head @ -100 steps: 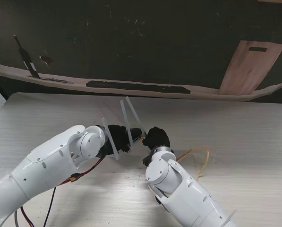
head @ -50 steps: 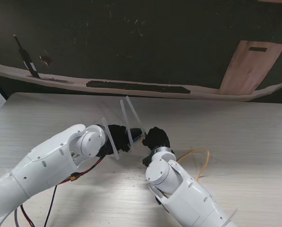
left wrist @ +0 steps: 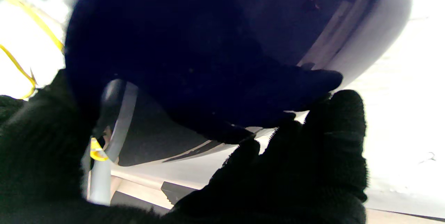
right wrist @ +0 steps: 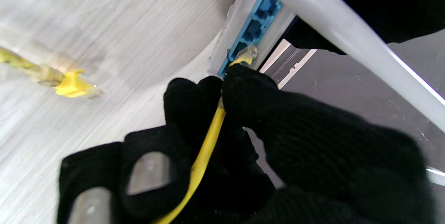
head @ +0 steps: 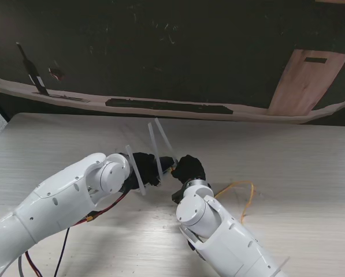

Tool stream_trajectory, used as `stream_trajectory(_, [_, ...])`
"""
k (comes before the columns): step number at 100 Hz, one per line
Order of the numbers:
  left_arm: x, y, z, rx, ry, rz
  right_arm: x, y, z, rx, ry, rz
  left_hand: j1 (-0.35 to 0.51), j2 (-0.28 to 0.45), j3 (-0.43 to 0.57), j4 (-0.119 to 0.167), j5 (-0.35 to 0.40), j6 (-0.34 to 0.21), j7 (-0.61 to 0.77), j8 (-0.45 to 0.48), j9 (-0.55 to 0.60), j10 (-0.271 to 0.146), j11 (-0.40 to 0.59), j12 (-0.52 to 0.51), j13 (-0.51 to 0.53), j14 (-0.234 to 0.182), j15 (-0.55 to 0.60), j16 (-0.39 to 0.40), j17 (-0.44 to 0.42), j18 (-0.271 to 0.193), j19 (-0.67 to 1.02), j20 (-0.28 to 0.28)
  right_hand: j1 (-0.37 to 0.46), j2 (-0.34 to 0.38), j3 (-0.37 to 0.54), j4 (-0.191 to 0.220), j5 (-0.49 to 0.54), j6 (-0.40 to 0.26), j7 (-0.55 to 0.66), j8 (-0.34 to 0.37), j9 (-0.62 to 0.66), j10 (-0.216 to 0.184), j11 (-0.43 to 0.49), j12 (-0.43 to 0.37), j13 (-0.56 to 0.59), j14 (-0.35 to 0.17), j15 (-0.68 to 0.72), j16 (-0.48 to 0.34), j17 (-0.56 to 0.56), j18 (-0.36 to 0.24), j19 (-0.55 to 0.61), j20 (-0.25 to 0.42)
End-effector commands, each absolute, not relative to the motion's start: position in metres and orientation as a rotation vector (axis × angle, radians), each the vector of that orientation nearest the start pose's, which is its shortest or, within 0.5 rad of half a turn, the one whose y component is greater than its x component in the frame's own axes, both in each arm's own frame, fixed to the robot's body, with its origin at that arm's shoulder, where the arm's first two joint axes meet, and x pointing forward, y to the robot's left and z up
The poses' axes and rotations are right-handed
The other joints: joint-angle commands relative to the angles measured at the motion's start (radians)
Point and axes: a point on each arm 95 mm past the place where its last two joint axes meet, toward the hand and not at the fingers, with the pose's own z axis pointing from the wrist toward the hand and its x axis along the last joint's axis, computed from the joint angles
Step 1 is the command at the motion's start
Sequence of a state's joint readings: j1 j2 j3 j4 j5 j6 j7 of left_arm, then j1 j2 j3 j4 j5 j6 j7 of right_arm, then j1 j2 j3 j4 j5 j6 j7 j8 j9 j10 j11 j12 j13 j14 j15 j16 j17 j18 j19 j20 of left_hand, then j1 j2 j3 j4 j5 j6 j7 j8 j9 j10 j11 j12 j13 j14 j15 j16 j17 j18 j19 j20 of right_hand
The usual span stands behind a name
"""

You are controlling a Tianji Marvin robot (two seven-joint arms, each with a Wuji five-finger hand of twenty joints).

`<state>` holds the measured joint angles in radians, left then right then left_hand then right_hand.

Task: Untangle the Ethernet cable and plug it into the router

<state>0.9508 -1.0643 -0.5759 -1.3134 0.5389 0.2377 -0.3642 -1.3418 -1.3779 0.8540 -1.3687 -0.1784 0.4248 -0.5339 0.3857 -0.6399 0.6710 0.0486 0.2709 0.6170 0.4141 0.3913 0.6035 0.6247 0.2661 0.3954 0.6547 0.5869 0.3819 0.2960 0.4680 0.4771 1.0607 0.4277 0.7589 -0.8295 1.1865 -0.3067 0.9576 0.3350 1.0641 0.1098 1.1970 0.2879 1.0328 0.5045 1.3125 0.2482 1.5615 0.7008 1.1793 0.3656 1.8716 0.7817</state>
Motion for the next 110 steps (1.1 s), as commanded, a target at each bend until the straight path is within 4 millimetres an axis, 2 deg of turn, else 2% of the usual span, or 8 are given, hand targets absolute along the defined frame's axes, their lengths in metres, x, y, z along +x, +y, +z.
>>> stream_trajectory(1, [0.4561, -0.0788, -0.3732, -1.597, 2.066, -1.062, 0.4191, 0.1369, -0.3575, -2.716, -0.944, -2.158, 0.543, 0.132, 0.269, -0.008, 0.125, -0.377, 0.351, 0.073, 0.133, -0.381, 0.291, 0.107, 0.115, -0.292, 0.247, 0.089, -0.013, -0.248, 0.007, 0.032, 0.053, 0.048, 0.042, 0.017, 0.041, 0.056, 0.06, 0.03, 0.138, 0.225, 0.12, 0.016, -0.01, -0.045, 0.109, 0.021, 0.031, -0.206, 0.222, 0.019])
stream_trajectory(55, [0.4551, -0.0787, -0.376, -1.594, 2.085, -1.06, 0.422, 0.1381, -0.3609, -2.717, -0.945, -2.158, 0.55, 0.131, 0.272, -0.012, 0.125, -0.378, 0.353, 0.074, 0.134, -0.385, 0.29, 0.108, 0.113, -0.297, 0.244, 0.088, -0.014, -0.249, 0.005, 0.032, 0.051, 0.053, 0.04, 0.018, 0.04, 0.056, 0.059, 0.03, 0.136, 0.224, 0.121, 0.015, -0.01, -0.043, 0.109, 0.021, 0.031, -0.206, 0.222, 0.017])
stream_trajectory(110, [0.4546, -0.0797, -0.3781, -1.544, 2.126, -1.056, 0.4273, 0.1384, -0.3546, -2.511, -1.207, -2.366, 0.589, 0.109, 0.294, -0.019, 0.123, -0.401, 0.379, 0.087, 0.137, -0.408, 0.304, 0.124, 0.123, -0.296, 0.258, 0.112, -0.018, -0.251, 0.014, 0.04, 0.055, 0.058, 0.034, 0.021, 0.036, 0.053, 0.058, 0.03, 0.13, 0.224, 0.123, 0.015, -0.01, -0.046, 0.106, 0.02, 0.032, -0.211, 0.222, 0.012])
